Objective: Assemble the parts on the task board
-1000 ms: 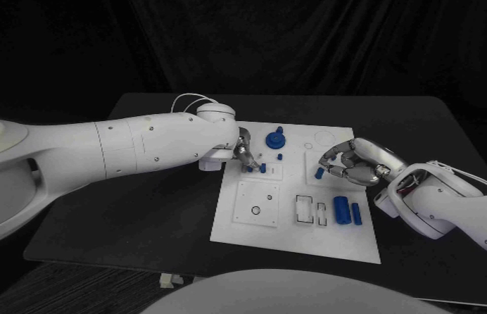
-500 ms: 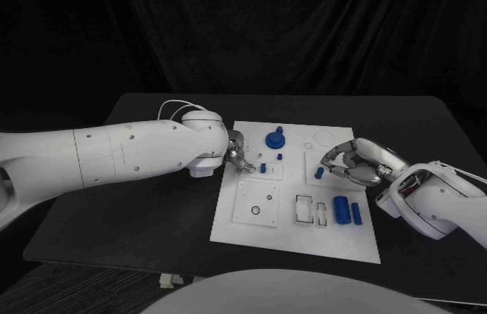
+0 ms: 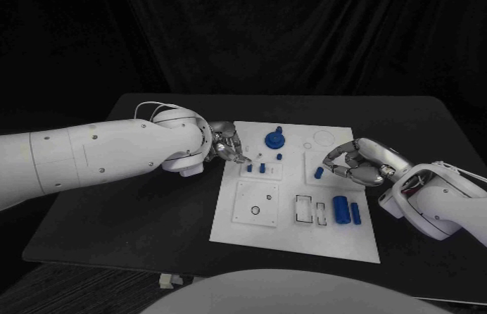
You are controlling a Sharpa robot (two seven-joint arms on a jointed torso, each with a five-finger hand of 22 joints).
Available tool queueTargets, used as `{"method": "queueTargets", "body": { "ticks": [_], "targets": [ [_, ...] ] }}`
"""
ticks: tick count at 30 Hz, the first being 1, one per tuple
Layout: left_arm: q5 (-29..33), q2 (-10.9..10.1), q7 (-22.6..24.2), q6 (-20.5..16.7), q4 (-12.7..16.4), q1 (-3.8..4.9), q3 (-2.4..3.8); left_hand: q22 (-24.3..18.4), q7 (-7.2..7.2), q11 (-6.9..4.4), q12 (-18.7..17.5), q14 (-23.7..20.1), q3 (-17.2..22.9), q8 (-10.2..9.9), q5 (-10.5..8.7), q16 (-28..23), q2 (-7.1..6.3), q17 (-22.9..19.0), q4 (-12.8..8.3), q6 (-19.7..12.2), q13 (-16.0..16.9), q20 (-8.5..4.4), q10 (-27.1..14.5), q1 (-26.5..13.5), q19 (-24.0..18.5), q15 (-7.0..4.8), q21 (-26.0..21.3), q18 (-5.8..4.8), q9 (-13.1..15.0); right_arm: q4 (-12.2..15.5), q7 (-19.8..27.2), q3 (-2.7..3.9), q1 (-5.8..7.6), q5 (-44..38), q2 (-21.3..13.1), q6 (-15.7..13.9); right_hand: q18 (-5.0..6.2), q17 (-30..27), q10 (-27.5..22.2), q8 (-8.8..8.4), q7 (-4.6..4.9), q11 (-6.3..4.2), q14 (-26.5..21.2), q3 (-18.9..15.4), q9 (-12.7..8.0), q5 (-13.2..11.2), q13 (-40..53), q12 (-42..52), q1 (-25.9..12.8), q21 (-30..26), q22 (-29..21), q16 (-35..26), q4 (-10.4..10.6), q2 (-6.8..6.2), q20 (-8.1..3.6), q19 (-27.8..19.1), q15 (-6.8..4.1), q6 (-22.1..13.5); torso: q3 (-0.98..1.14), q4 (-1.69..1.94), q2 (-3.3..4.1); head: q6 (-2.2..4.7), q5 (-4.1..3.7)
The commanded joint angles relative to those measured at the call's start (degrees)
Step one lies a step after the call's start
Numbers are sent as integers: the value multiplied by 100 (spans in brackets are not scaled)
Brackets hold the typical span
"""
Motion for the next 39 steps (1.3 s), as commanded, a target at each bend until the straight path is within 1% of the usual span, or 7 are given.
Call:
{"method": "queueTargets", "body": {
  "ticks": [1, 10, 14, 17, 23, 27, 39],
  "targets": [
    [668, -159, 1365, -344, 137, 59, 5, 1070, 33, 60, -41, 600, -102, -79, -134, 15, -56, 1510, -7, -45, 1463, 67, 544, 104, 20, 65, -50, 71, -133, 52, 11, 3, -2, -6, -52, -135, -25, 1509, 606, -18, 10, 29, 616, -13, 7, -1, 1509, 15, 7, -19, 1420, 15, -16, -20, 28, 434, 20, 20, -1, -2, 7, 0, 1],
    [1312, -484, 3077, -867, 155, 107, 3, 801, 257, 330, -1640, -103, -599, -429, -88, -661, 117, 990, 6, -156, 281, 271, -1229, 649, -717, 351, -1034, 252, -847, 150, 33, 4, 319, -46, -64, -315, -35, 1509, 606, -17, -9, 16, 616, -184, 4, -1012, 1509, 15, -135, 10, 1434, 15, 128, -65, 32, 460, 15, 53, -1, 2, 0, 0, -5],
    [1309, -402, 3652, -1281, 5, 109, 2, 730, 556, 617, -4838, -2373, -134, -973, 628, -2568, 43, -540, -4, -502, -2110, 434, -3901, 1887, -1074, 612, -1142, 259, -1543, 167, 23, 5, 490, -77, 3, -344, -39, 1509, 606, -17, -15, 10, 616, -204, 3, -1081, 1509, 15, -114, 21, 1439, 15, 122, -75, 26, 469, 10, 60, -2, 2, -4, 0, -40],
    [880, -195, 3893, -1559, -229, 103, 1, 858, 735, 861, -6612, -1418, 606, -1570, 776, -2310, -300, -861, -13, -405, -4102, 637, -3798, 2489, -536, 715, -386, 205, -2490, 151, 29, 5, 567, -90, 80, -338, -40, 1509, 606, -17, -20, 5, 616, -200, 3, -1069, 1509, 15, -92, 23, 1440, 15, 113, -65, 24, 470, 6, 62, -3, 5, -6, 0, -52],
    [-1480, 394, 3753, -1834, -823, 56, 1, 992, 456, 798, -7318, -566, 732, -1903, 598, -1859, -536, -706, -136, -267, -5106, 542, -4316, 2492, -58, 537, 177, 111, -3071, 82, 34, 4, 585, -100, 206, -243, -39, 1509, 606, -18, -25, -3, 616, -192, 2, -1007, 1509, 15, -41, 20, 1439, 15, 85, -57, 17, 469, -1, 64, -8, 23, 3, 0, -67],
    [-2977, 777, 3552, -1897, -1174, -2, 2, 1037, -80, 442, -7424, -386, 261, -2006, 440, -1788, -533, -817, -105, -373, -5585, 255, -4472, 2312, 64, 224, 331, 66, -3403, 49, 47, 3, 529, -101, 222, -206, -40, 1509, 606, -20, -23, -3, 616, -196, 0, -1000, 1509, 15, -41, 24, 1441, 15, 88, -55, 15, 472, -2, 62, -22, 54, 12, 0, -133],
    [-4200, 1722, 3570, -1366, -2085, -110, 6, 1092, 0, 249, -7365, -330, 70, -1947, 587, -1655, -534, -1001, -242, 159, -6314, 85, -4316, 2506, 138, 124, 405, 38, -3797, 7, 105, 3, 352, -102, 174, -169, -41, 1509, 606, -23, -20, 0, 616, -207, -1, -1007, 1509, 15, -57, 25, 1441, 15, 105, -48, 14, 473, -2, 61, -5, -12, 23, 0, -166]
  ]
}}
